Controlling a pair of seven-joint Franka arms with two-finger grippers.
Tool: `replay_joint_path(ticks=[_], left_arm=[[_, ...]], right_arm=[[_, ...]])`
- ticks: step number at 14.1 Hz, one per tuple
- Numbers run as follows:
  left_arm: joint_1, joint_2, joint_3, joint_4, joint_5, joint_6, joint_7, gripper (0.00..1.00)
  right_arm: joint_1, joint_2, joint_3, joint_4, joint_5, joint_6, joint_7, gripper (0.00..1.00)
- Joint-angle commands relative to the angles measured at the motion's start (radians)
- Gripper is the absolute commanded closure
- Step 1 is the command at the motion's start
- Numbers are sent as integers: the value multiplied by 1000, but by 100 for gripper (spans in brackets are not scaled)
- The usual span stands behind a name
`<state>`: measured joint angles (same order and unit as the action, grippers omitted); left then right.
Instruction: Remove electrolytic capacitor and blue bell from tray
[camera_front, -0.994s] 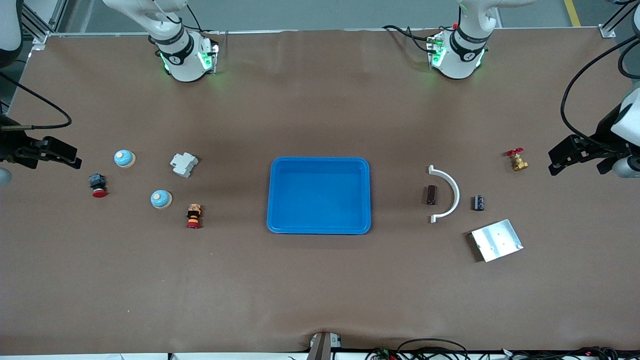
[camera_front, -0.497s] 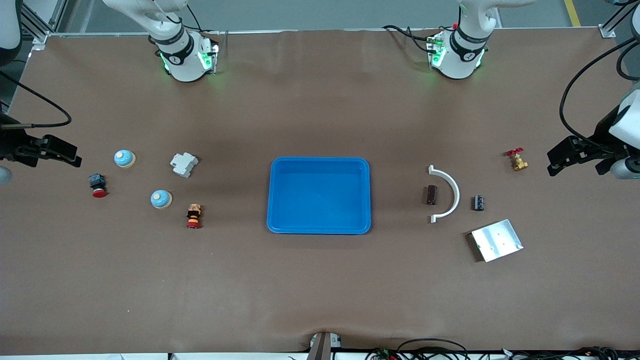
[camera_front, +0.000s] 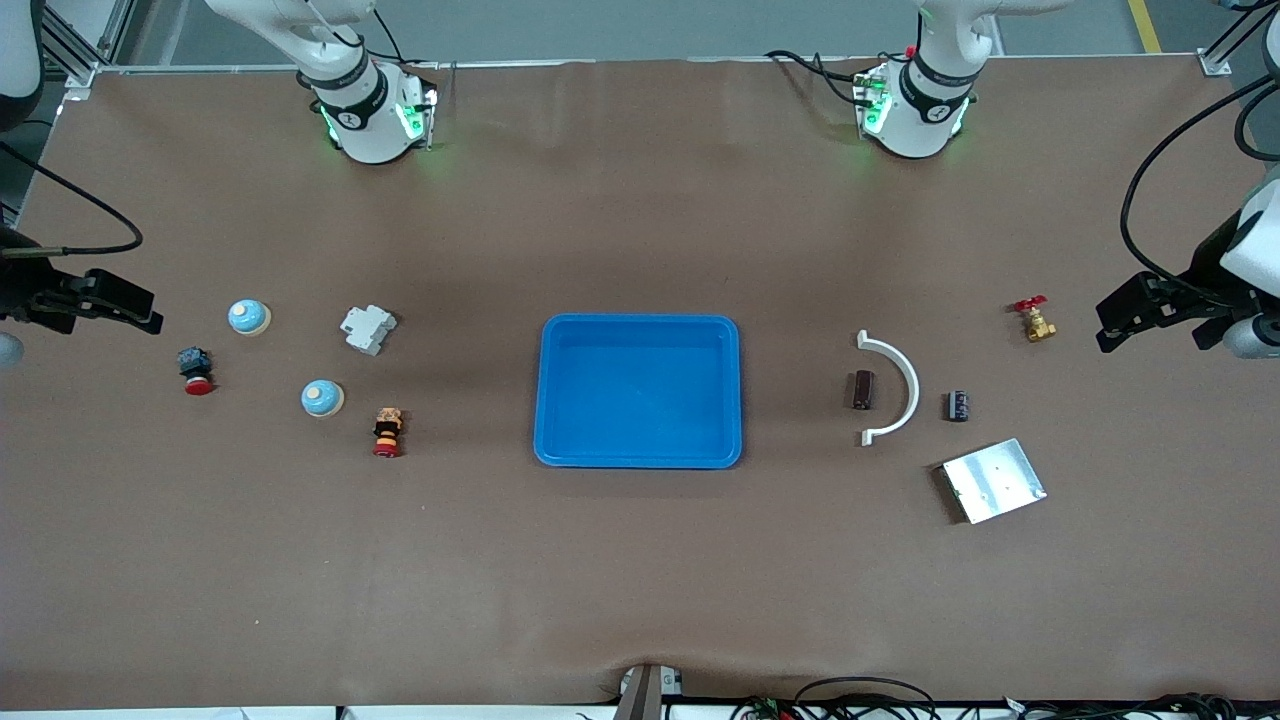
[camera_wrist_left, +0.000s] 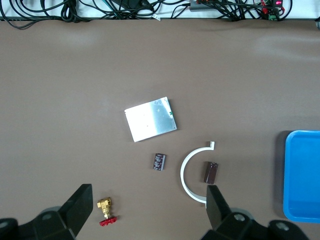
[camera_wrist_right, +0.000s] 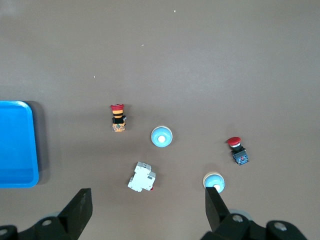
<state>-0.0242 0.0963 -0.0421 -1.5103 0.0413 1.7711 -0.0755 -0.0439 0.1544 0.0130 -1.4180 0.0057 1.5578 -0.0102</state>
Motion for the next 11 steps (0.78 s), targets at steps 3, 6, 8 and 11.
replay_joint_path(ticks=[3, 6, 8, 11], left_arm=[[3, -1, 1, 9, -21, -10, 16, 0], [4, -1, -1, 9, -23, -76, 16, 0], [3, -1, -1, 9, -23, -117, 16, 0], [4, 0, -1, 7, -23, -137, 17, 0]], right_arm=[[-8, -19, 8, 2, -9, 7, 10, 0], [-10, -24, 7, 1, -3, 39, 13, 0], [-8, -26, 7, 2, -3, 48, 15, 0], [-19, -32, 5, 1, 29, 50, 16, 0]])
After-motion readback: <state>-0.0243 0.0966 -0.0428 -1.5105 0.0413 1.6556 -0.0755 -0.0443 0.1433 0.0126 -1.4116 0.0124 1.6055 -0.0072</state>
